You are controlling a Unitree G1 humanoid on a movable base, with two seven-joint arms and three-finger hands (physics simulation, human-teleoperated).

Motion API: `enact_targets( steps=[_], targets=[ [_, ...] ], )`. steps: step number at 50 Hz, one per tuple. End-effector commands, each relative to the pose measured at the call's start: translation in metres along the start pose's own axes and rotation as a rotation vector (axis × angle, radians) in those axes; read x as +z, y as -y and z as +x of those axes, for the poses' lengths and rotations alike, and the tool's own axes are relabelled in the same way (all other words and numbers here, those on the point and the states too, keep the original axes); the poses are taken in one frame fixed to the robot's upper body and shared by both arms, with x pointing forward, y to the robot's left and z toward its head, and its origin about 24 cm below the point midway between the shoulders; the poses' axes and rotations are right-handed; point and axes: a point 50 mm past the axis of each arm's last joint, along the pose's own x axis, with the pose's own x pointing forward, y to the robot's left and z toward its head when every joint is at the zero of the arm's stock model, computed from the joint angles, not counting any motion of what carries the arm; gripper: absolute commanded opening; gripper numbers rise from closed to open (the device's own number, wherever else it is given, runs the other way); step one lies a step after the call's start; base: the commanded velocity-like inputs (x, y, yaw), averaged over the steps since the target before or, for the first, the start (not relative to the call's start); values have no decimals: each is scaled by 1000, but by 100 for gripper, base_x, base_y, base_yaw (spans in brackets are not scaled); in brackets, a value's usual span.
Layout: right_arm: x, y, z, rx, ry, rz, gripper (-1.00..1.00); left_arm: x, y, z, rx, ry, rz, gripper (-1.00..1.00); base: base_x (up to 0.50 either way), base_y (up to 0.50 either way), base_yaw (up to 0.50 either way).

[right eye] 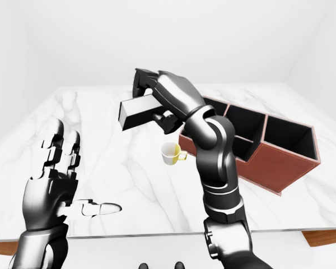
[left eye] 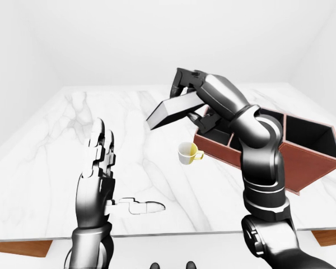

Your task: Pick up the book and place it in the caddy.

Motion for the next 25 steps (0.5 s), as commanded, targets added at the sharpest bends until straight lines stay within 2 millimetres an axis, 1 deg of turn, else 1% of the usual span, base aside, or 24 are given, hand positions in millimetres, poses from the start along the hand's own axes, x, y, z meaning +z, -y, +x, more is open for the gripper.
enact_targets(
  steps=[1, 2, 3, 6, 14, 25],
  targets=[
    [5, 16, -32, -133, 4, -78, -100, -1, 4, 8, -20, 23, -12, 100, 0, 0, 0],
    [5, 17, -32, -133, 5, -78, -100, -1, 4, 8, -20, 23, -12, 100, 0, 0, 0],
    [10, 17, -43, -154, 10, -92, -100, -2, 4, 10, -25, 21, -16, 100, 0, 0, 1],
    [8, 17, -47, -174, 12, -72, -100, -3, 5, 11, -27, 26, -19, 100, 0, 0, 0],
    [11, 20, -49, -186, 34, -82, -100, -2, 6, 15, -33, 42, -22, 100, 0, 0, 0],
    [5, 28, -47, -236, 36, -60, -100, -2, 7, 18, -39, 47, -24, 100, 0, 0, 0]
  ],
)
